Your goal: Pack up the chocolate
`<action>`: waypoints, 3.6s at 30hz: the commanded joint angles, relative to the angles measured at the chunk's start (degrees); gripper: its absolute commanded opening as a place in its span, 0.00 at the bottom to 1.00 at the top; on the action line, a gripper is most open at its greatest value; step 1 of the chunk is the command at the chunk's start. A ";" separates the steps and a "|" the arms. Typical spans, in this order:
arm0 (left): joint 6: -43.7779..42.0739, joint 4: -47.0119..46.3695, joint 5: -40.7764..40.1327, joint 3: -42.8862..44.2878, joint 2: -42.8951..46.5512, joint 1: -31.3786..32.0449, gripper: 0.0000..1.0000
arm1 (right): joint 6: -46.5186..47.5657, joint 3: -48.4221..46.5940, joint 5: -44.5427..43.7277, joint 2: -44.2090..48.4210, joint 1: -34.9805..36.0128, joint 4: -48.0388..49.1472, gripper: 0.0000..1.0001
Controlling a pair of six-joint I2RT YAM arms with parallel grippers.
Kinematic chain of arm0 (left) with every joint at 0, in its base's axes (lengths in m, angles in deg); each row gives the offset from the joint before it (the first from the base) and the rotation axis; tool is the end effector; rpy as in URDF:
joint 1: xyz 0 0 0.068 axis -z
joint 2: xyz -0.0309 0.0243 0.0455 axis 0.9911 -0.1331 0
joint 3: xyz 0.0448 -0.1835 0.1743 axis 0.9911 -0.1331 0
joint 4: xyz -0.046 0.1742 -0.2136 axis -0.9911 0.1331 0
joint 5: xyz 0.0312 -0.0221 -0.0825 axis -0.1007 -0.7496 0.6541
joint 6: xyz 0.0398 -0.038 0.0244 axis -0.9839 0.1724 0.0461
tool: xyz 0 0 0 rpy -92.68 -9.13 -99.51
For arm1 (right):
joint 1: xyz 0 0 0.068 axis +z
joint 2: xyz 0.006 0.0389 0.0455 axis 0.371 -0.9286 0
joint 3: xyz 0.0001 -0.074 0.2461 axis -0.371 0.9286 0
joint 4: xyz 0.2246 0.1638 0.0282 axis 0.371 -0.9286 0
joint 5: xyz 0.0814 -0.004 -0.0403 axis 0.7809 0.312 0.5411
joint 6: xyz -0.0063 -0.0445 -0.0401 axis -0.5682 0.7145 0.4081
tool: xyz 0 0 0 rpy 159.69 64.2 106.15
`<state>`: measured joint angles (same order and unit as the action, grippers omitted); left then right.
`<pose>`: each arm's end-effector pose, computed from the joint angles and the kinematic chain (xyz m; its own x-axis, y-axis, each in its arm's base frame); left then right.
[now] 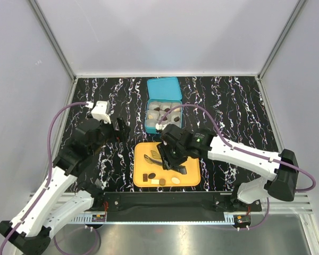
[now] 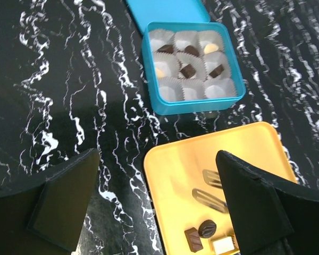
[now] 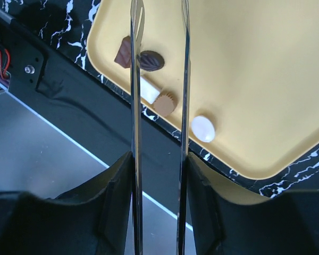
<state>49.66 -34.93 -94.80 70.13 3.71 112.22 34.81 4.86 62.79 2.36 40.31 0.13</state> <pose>0.1716 -0.0912 0.3322 -0.4260 -0.1059 -0.8985 0.2584 0.9375 -0.2330 0.1452 0.2771 0.2724 -0.7785 -0.4553 -0.4320 -0.5920 0.7613 0.2645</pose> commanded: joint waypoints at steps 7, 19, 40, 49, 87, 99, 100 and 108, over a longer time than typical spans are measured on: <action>1.89 3.03 -3.40 2.63 -5.63 -2.18 0.99 | -8.46 -3.18 -1.56 -1.93 6.38 1.60 0.48; 1.97 3.82 -4.63 2.80 -6.42 -3.15 0.99 | -14.00 -5.38 -3.32 -5.01 12.44 0.27 0.48; 1.71 3.03 -4.01 2.45 -5.19 -3.15 0.99 | -18.31 -7.93 -6.84 -8.97 15.70 -5.97 0.48; 1.53 3.03 -3.83 2.36 -5.11 -3.15 0.99 | -17.96 -9.77 -7.80 -9.58 15.87 -7.11 0.48; 1.53 2.77 -3.57 2.19 -4.93 -3.15 0.99 | -13.74 -12.85 -12.99 -13.53 15.79 -10.01 0.51; 1.53 2.86 -3.75 2.28 -4.93 -3.15 0.99 | -13.04 -12.32 -11.23 -15.21 15.79 -7.73 0.49; 1.53 2.86 -3.83 2.19 -4.93 -3.15 0.99 | -13.12 -12.32 -11.14 -15.21 15.87 -7.73 0.49; 1.53 2.86 -3.92 2.28 -4.84 -3.15 0.99 | -12.78 -13.11 -11.49 -14.50 15.87 -8.60 0.41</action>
<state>51.30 -29.64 -98.19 70.26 -2.11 109.33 21.59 -5.89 51.60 -13.18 55.54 -8.98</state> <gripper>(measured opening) 0.988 0.423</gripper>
